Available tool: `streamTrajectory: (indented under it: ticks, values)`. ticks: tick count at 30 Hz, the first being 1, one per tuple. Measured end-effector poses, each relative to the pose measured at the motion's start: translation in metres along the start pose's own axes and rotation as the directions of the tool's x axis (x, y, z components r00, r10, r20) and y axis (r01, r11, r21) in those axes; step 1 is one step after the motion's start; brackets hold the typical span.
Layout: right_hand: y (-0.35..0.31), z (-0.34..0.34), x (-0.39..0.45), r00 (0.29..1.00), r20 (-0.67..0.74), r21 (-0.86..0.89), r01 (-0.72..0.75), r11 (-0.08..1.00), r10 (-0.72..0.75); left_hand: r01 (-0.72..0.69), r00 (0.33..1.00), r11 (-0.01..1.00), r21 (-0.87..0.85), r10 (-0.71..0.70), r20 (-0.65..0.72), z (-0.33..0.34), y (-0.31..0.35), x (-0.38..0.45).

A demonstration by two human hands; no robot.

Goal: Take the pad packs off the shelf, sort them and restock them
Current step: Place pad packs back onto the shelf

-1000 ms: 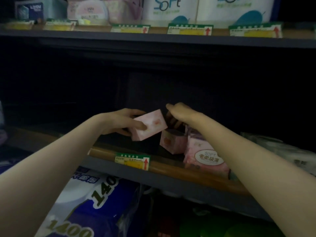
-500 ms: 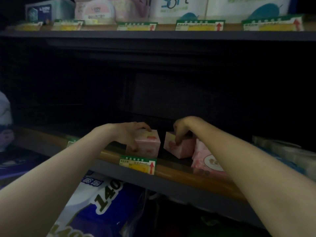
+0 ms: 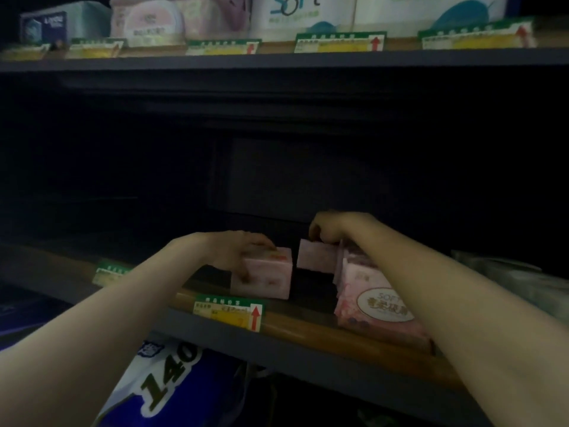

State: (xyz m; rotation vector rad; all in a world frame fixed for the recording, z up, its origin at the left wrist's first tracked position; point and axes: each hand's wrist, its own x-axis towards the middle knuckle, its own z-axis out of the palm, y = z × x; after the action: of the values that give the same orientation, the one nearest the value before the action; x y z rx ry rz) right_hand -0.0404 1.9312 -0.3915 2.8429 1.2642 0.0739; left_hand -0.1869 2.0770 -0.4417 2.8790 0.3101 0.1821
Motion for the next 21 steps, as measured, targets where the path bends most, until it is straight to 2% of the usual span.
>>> streamTrajectory:
  ticks: [3, 7, 11, 15, 18, 21]
  values:
    - [0.010, -0.003, -0.006, 0.996, -0.077, 0.107, 0.060, 0.992, -0.052, -0.008, 1.000, 1.000, 0.000, 0.008, 0.007, 0.003, 0.014, 0.010]
    - [0.024, -0.002, -0.020, 0.990, -0.116, 0.155, 0.094, 0.983, -0.076, 0.020, 0.996, 0.998, 0.060, -0.015, -0.086, 0.019, 0.044, 0.036]
    - [0.032, -0.004, -0.032, 0.982, -0.165, 0.139, 0.114, 0.984, -0.091, 0.118, 0.982, 0.987, 0.104, -0.101, -0.158, 0.031, 0.065, 0.058]
    - [0.041, -0.004, -0.039, 0.966, -0.234, 0.104, 0.139, 0.985, -0.112, 0.160, 0.974, 0.964, 0.212, -0.120, -0.191, 0.038, 0.075, 0.079]
    - [0.048, -0.004, -0.046, 0.945, -0.314, 0.140, 0.144, 0.980, -0.094, 0.206, 0.974, 0.955, 0.213, -0.179, -0.137, 0.036, 0.076, 0.088]
    - [0.052, -0.007, -0.061, 0.927, -0.366, 0.141, 0.147, 0.979, -0.086, 0.171, 0.984, 0.939, 0.298, -0.176, -0.010, 0.032, 0.076, 0.086]
